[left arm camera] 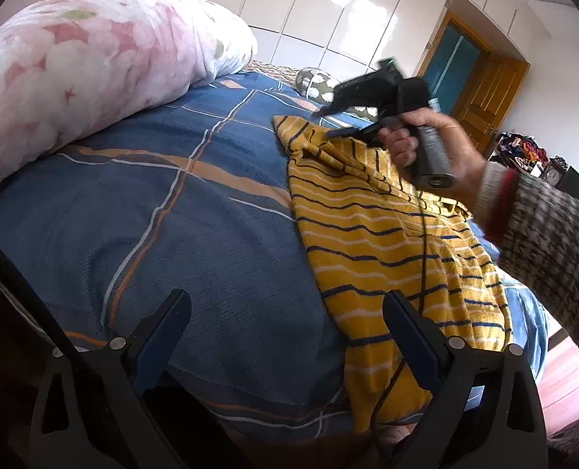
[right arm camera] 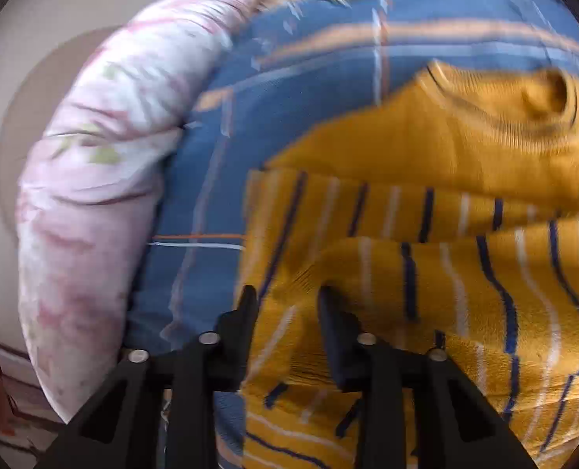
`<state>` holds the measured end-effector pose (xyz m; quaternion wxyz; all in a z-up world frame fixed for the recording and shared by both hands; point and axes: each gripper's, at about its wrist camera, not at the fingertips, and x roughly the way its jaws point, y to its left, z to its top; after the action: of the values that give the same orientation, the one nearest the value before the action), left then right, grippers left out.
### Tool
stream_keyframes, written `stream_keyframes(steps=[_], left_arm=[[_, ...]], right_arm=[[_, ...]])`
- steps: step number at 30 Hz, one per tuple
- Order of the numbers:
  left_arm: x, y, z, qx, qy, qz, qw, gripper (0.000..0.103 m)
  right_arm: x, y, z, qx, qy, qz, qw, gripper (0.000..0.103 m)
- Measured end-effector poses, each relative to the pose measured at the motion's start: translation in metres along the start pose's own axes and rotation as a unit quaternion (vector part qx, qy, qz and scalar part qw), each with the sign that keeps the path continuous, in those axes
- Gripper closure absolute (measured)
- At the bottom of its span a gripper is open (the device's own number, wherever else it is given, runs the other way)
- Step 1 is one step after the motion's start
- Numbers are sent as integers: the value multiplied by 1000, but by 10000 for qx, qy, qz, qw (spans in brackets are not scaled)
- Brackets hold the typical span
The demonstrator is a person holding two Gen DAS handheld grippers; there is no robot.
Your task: Fold small clothes
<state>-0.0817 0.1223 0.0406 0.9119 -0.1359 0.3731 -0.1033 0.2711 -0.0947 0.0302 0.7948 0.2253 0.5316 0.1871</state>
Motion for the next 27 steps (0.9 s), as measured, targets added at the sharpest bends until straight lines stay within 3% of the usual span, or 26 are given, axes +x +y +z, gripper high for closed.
stream_keyframes(steps=[5, 6, 9, 12, 14, 15, 17, 19, 22, 24, 27], left_arm=[[-1, -12, 2, 77, 45, -4, 10000, 5], [-2, -15, 2, 117, 37, 15, 9999, 5], [-3, -22, 2, 168, 30, 44, 9998, 5], [0, -26, 2, 156, 92, 56, 9998, 5], [3, -30, 1, 175, 163, 57, 9997, 5], [6, -33, 0, 194, 204, 42, 9996, 5], [13, -37, 0, 201, 303, -21, 9993, 5], [22, -39, 1, 127, 423, -144, 9989, 5], [41, -37, 8, -178, 717, -493, 9961, 5], [52, -38, 13, -281, 832, -591, 9944, 6], [69, -40, 21, -329, 976, -660, 9925, 16]], right_arm=[[-74, 8, -22, -516, -188, 380, 9978, 50], [-97, 2, -34, -656, -189, 362, 9970, 45], [-158, -28, -67, -924, -284, 95, 9953, 44], [-216, -67, -94, -1184, -574, -833, 9878, 42], [-252, -95, -113, -1336, -775, -2170, 9639, 40], [-272, -112, -127, -1437, -890, -2802, 9449, 40], [-297, -135, -149, -1336, -924, -3070, 9377, 39], [-317, -161, -177, -936, -997, -2765, 9512, 38], [-319, -191, -221, -365, -1031, -1905, 9756, 38], [-305, -202, -245, -128, -994, -1372, 9855, 38], [-276, -208, -269, 114, -948, -755, 9926, 38]])
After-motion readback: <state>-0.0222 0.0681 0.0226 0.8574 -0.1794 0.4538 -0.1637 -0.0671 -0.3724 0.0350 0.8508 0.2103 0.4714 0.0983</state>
